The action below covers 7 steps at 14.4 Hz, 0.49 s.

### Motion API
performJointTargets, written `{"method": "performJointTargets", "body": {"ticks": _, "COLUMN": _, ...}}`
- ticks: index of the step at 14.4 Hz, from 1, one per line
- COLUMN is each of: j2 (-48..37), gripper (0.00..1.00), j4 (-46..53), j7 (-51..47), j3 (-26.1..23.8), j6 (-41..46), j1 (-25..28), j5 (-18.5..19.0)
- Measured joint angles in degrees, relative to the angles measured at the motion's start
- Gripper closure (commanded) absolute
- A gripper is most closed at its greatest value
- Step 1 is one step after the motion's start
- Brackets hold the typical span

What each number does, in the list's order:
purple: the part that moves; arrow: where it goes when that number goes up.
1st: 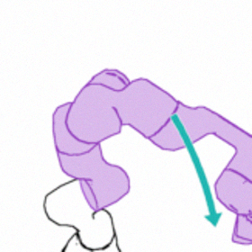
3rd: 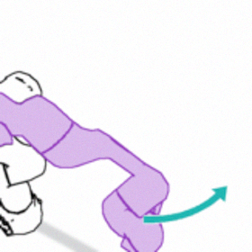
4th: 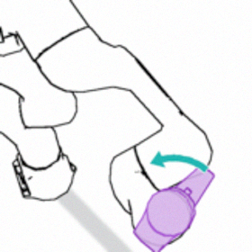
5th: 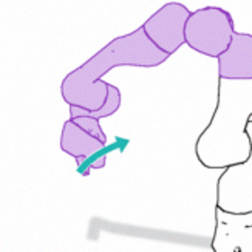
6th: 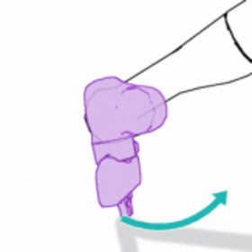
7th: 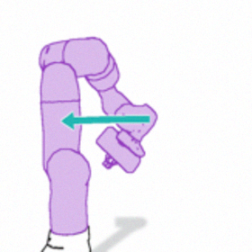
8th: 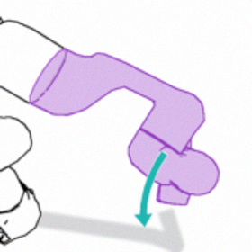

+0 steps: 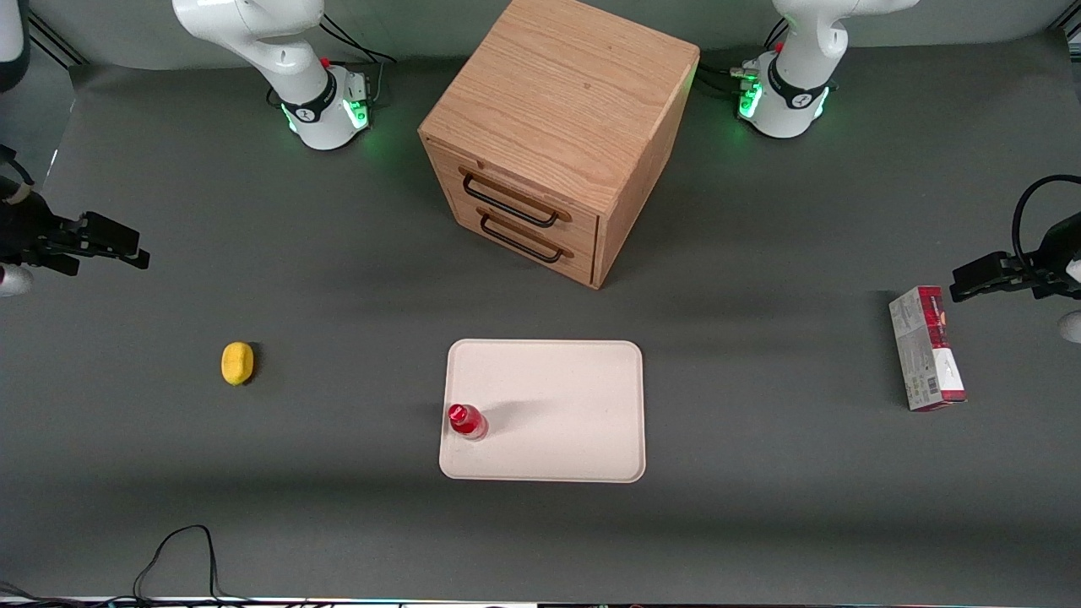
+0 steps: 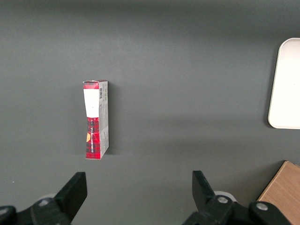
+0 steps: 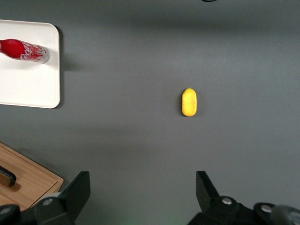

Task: Place coke bottle on tray

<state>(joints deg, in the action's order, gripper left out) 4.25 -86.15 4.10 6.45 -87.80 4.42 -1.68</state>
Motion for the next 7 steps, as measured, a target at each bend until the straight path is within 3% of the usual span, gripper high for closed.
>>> {"method": "performJointTargets", "body": {"ticks": 7, "j2": 0.3, "gripper": 0.00, "j4": -0.2, "j7": 0.0, "j3": 0.0, "j6": 0.0, "j1": 0.0, "j5": 1.5}}
